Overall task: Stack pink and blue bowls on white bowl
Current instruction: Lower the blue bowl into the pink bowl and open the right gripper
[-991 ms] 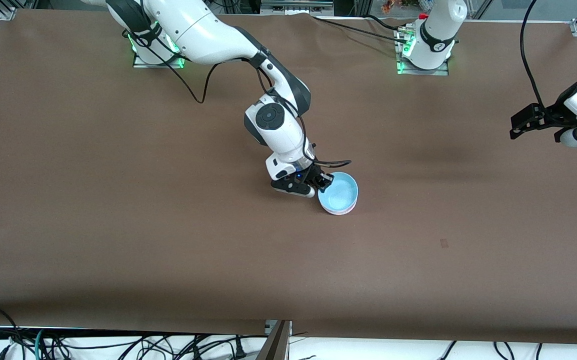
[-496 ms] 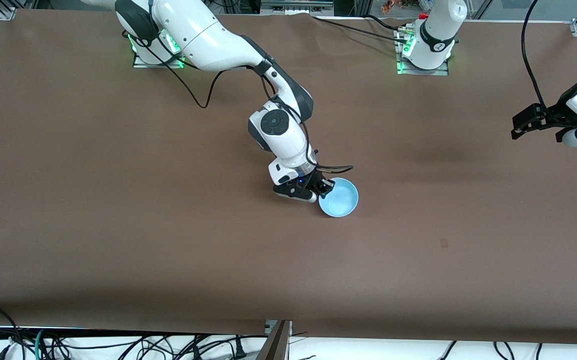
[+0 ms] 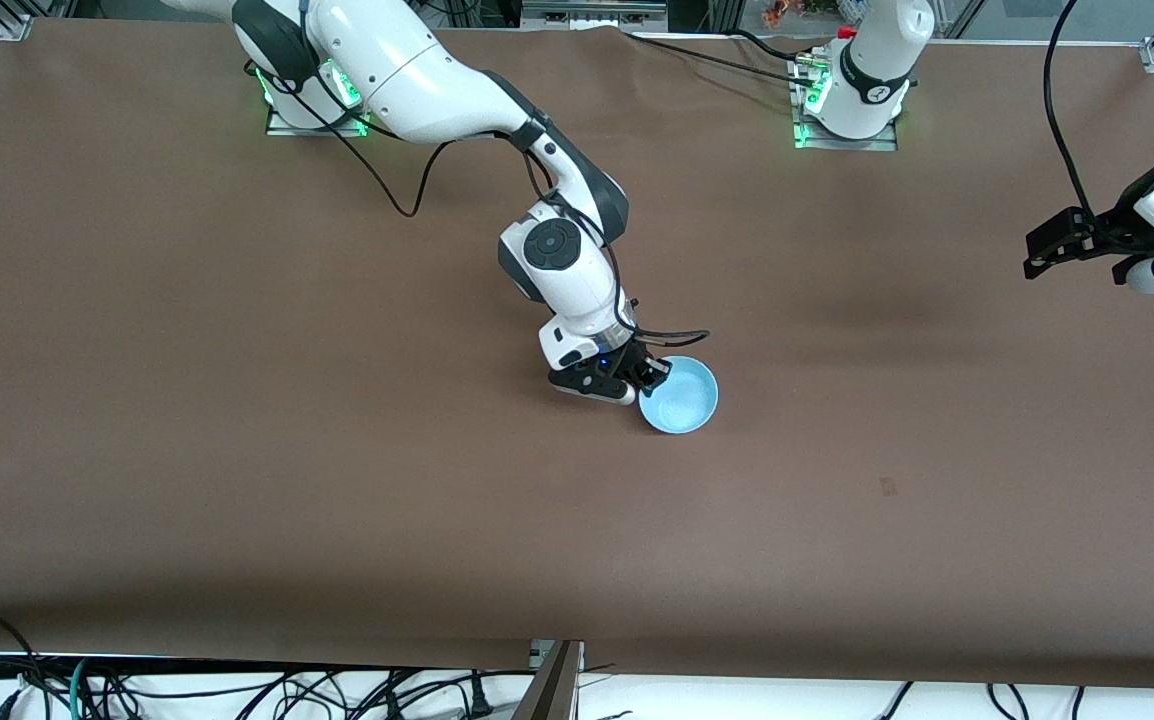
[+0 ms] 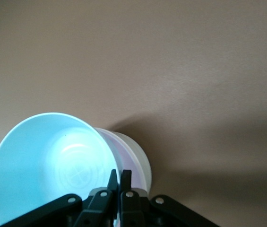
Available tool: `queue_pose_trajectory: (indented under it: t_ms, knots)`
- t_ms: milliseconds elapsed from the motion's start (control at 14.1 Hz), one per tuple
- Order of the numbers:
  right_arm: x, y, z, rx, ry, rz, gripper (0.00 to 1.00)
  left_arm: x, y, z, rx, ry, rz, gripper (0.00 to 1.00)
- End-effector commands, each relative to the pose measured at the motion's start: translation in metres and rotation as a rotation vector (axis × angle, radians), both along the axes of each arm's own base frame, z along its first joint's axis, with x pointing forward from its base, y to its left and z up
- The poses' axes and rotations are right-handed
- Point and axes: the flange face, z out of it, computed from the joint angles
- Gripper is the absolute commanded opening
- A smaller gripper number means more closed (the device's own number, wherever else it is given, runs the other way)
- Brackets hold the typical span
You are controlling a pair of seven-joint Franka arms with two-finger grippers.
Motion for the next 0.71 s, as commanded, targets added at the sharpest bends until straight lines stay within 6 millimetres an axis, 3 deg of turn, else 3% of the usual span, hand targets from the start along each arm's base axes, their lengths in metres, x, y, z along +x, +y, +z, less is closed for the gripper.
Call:
queue_pose_trajectory:
  t_ms: [0,283,354,425,496,637]
  knots:
    - [0.002,0.002,0.004,-0.035,0.005,-0.006,0.0,0.001,0.002,0.001,0.001,-0.002,0.005,1.0]
    - [-0.001,0.005,0.006,-0.023,-0.002,-0.005,0.0,0.0,0.002,0.001,0.001,0.001,0.005,1.0]
    - [0.001,0.007,0.013,-0.007,-0.016,-0.009,0.15,0.0,0.002,0.002,0.001,-0.001,0.003,1.0]
    - [0.003,0.009,0.018,0.003,-0.021,-0.012,0.59,0.0,0.002,0.002,0.001,-0.001,0.003,1.0]
    - [0.004,0.008,0.018,0.009,-0.013,-0.041,0.96,0.0,0.002,0.001,0.001,0.001,0.003,1.0]
    - [0.005,0.007,0.02,0.012,-0.001,-0.084,0.98,-0.001,0.002,0.0,0.001,0.008,0.005,1.0]
